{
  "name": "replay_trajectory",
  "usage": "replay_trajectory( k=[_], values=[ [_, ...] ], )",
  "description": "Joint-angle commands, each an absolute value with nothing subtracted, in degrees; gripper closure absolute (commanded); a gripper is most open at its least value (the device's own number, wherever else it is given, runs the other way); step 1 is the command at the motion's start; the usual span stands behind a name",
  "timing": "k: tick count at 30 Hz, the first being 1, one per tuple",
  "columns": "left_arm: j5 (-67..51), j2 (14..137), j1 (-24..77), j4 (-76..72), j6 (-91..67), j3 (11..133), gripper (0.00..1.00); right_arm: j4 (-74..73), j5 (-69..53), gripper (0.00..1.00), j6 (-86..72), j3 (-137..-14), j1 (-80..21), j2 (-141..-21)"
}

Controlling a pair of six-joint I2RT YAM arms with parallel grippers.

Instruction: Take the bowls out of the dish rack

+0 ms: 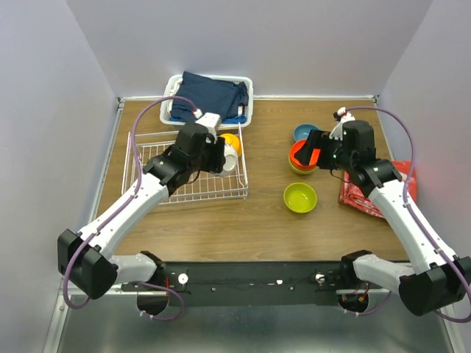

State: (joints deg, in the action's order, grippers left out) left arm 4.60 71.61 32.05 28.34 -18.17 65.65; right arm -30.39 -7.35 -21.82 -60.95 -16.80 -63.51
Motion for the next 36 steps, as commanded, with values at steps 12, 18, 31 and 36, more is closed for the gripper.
replay_trajectory(
  k=[12, 18, 31, 36],
  values=[
    [27.84, 64.68, 59.05, 8.71, 22.57, 59.33, 1.00, -52.20, -11.42, 0.00, -25.40, -81.64, -16.61, -75.40],
    [34.71, 67.06, 67.83, -1.56, 33.65, 53.72, 1.00, -57.12, -16.43, 0.00, -23.82, -85.51, -16.61, -79.09],
    [41.13, 80.49, 77.43, -25.99, 52.20, 48.61, 1.00, -63.36, -22.85, 0.01, -21.98, -86.31, -16.70, -85.78],
    [42.54, 84.54, 78.57, -30.14, 55.89, 49.22, 1.00, -65.92, -23.55, 0.10, -20.39, -86.31, -16.70, -88.41]
  ],
)
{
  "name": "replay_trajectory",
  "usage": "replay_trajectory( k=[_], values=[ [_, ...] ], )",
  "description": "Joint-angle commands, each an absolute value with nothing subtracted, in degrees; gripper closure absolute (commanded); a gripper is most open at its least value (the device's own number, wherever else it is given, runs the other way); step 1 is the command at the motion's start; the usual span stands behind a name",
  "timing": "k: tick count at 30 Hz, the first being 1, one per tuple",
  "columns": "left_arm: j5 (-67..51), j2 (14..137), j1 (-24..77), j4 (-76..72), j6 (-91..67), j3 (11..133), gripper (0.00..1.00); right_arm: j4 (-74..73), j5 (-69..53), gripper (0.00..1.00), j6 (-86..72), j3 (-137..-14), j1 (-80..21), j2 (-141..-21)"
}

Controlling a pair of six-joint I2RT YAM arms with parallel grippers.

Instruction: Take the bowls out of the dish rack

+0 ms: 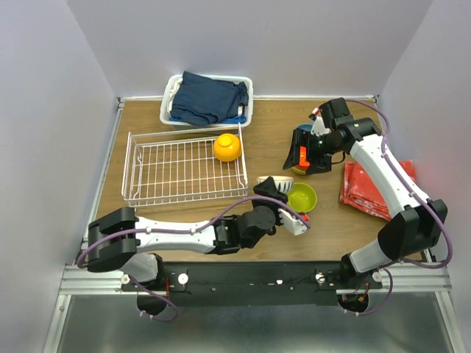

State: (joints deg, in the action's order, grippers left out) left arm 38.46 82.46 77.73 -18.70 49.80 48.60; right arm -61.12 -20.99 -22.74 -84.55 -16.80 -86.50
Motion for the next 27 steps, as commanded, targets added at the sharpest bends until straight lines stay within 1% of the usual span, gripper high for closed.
replay_trajectory(
  k=[1, 2, 5, 9, 16, 19, 20, 22, 23, 25, 26, 27],
  values=[
    [42.45, 85.42, 78.57, -30.76, 56.42, 49.22, 1.00, -66.35, -23.82, 0.12, -20.22, -86.22, -16.79, -88.50],
    [42.45, 86.04, 78.49, -31.02, 56.77, 49.31, 1.00, -66.62, -23.91, 0.14, -19.95, -86.13, -16.79, -88.68],
    [42.28, 87.62, 78.49, -32.43, 58.53, 48.96, 1.00, -68.90, -23.29, 0.18, -18.29, -86.22, -17.31, -89.73],
    [42.19, 89.21, 78.84, -33.84, 60.55, 48.60, 1.00, -71.98, -21.19, 0.22, -16.00, -85.61, -17.93, -91.76],
    [42.36, 91.58, 78.93, -35.24, 62.05, 48.69, 1.00, -72.25, -20.66, 0.29, -14.94, -83.41, -20.21, -94.04],
    [42.63, 92.02, 78.93, -35.42, 62.31, 48.60, 1.00, -72.33, -21.09, 0.35, -14.59, -82.36, -21.53, -95.53],
    [42.80, 92.20, 78.93, -35.51, 62.40, 48.52, 1.00, -72.25, -21.35, 0.41, -14.42, -82.09, -21.79, -95.71],
    [42.98, 92.37, 78.92, -35.59, 62.40, 48.34, 1.00, -72.07, -21.62, 0.48, -14.33, -81.39, -21.88, -96.33],
    [43.07, 92.37, 78.93, -35.51, 62.23, 48.34, 1.00, -72.07, -21.62, 0.57, -14.24, -81.13, -21.97, -96.50],
    [43.42, 92.72, 78.84, -35.59, 61.88, 48.34, 1.00, -71.81, -21.97, 0.67, -14.15, -80.69, -21.97, -96.50],
    [43.59, 92.90, 78.92, -35.60, 61.53, 48.43, 1.00, -71.72, -21.89, 0.77, -14.15, -80.60, -21.97, -96.59],
    [44.12, 92.99, 78.93, -35.68, 61.26, 48.43, 1.00, -71.63, -21.97, 0.83, -14.24, -80.51, -21.97, -96.77]
  ],
)
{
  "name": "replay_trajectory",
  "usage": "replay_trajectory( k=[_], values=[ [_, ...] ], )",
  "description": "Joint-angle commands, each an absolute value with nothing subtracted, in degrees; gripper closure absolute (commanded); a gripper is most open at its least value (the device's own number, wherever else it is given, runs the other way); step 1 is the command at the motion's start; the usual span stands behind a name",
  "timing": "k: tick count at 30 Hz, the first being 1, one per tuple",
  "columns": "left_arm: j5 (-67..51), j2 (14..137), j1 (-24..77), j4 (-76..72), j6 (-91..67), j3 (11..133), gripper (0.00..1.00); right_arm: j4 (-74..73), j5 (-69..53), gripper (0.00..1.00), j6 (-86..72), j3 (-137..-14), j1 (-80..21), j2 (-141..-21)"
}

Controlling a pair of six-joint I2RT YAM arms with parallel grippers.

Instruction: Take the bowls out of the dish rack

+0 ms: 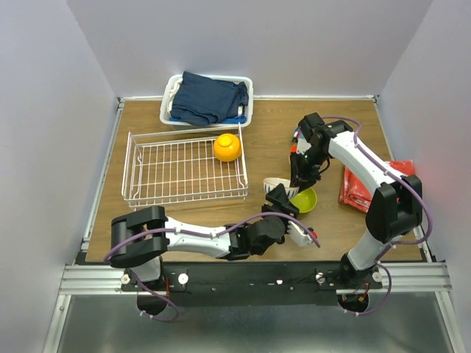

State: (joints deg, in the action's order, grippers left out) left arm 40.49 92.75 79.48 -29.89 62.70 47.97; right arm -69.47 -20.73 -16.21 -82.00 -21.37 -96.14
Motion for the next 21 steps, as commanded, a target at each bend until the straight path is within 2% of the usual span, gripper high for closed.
replay_trajectory(
  k=[1, 2, 3, 4, 5, 7, 8, 10, 11, 13, 14, 21],
  values=[
    [44.64, 93.25, 78.84, -36.03, 61.00, 48.43, 1.00, -71.54, -22.15, 0.88, -14.24, -80.42, -21.97, -96.68],
    [45.17, 93.25, 78.92, -36.21, 60.47, 48.43, 1.00, -71.46, -22.06, 0.96, -14.24, -80.42, -21.89, -96.68],
    [45.61, 93.25, 78.84, -36.47, 60.12, 48.43, 0.99, -71.37, -22.06, 0.99, -14.24, -80.42, -21.97, -96.77],
    [45.88, 93.16, 78.92, -36.65, 59.68, 48.43, 0.94, -71.28, -21.54, 0.99, -14.41, -80.42, -21.97, -96.68],
    [46.66, 93.08, 78.93, -36.82, 59.16, 48.43, 0.79, -71.19, -21.27, 0.99, -14.50, -80.59, -21.97, -96.59],
    [47.28, 92.55, 78.93, -37.00, 58.10, 48.43, 0.59, -70.58, -20.31, 0.99, -15.03, -80.77, -21.97, -96.42],
    [47.55, 92.37, 78.84, -36.91, 57.49, 48.43, 0.41, -70.40, -19.95, 0.99, -15.12, -80.95, -21.89, -96.33],
    [47.72, 91.59, 78.84, -35.78, 55.20, 48.60, 0.26, -69.70, -18.12, 0.99, -16.25, -82.00, -21.89, -96.15],
    [47.81, 91.23, 78.84, -35.25, 54.33, 48.78, 0.16, -69.35, -17.41, 0.99, -16.69, -82.44, -21.88, -96.15],
    [48.16, 90.01, 78.92, -34.28, 50.99, 49.04, 0.05, -68.56, -15.92, 0.99, -17.57, -84.02, -21.80, -96.06],
    [48.08, 89.48, 78.84, -32.54, 49.41, 49.22, 0.01, -68.21, -14.43, 0.99, -18.01, -84.46, -21.54, -95.98],
    [44.57, 82.19, 78.58, -18.74, 31.49, 50.36, 0.01, -60.66, -8.62, 0.99, -21.97, -82.80, -19.78, -92.29]
  ],
)
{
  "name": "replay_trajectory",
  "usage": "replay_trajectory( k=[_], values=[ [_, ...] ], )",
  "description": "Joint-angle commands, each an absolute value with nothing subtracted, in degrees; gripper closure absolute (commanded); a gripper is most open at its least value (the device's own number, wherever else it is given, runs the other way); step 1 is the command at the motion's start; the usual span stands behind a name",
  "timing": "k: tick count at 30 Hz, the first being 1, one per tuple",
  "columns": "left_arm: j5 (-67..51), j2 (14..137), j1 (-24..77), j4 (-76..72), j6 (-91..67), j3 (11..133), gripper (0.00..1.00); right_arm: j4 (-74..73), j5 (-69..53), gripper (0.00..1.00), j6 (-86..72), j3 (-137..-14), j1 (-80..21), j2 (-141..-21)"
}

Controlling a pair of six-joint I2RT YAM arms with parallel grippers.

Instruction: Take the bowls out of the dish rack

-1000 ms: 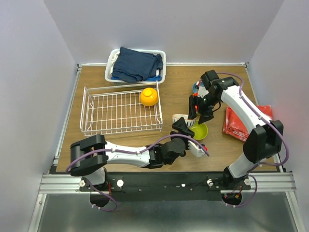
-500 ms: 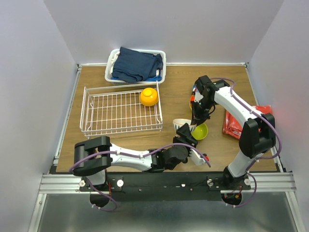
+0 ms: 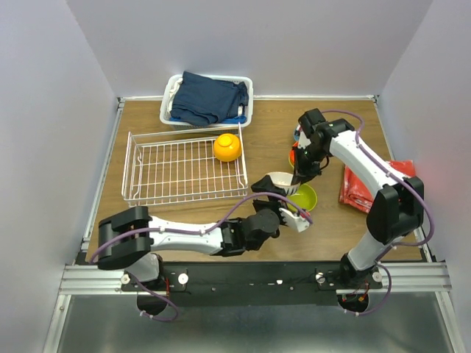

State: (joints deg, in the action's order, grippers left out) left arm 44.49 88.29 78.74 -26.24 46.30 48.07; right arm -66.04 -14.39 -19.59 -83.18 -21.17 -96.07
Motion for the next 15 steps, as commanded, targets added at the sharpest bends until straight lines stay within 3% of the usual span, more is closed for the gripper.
replay_trajectory(
  k=[1, 8, 15],
  values=[
    [42.47, 80.00, 78.40, -16.81, 28.94, 50.45, 0.01, -58.56, -7.74, 0.99, -23.02, -81.75, -19.43, -90.89],
    [33.07, 71.11, 74.98, -0.90, 9.86, 49.66, 0.01, -49.23, -4.24, 0.99, -26.98, -70.68, -8.63, -80.97],
    [22.17, 63.81, 63.47, 5.88, -7.89, 49.48, 0.01, -45.62, 7.81, 0.99, -31.63, -62.15, -1.77, -72.43]
  ],
)
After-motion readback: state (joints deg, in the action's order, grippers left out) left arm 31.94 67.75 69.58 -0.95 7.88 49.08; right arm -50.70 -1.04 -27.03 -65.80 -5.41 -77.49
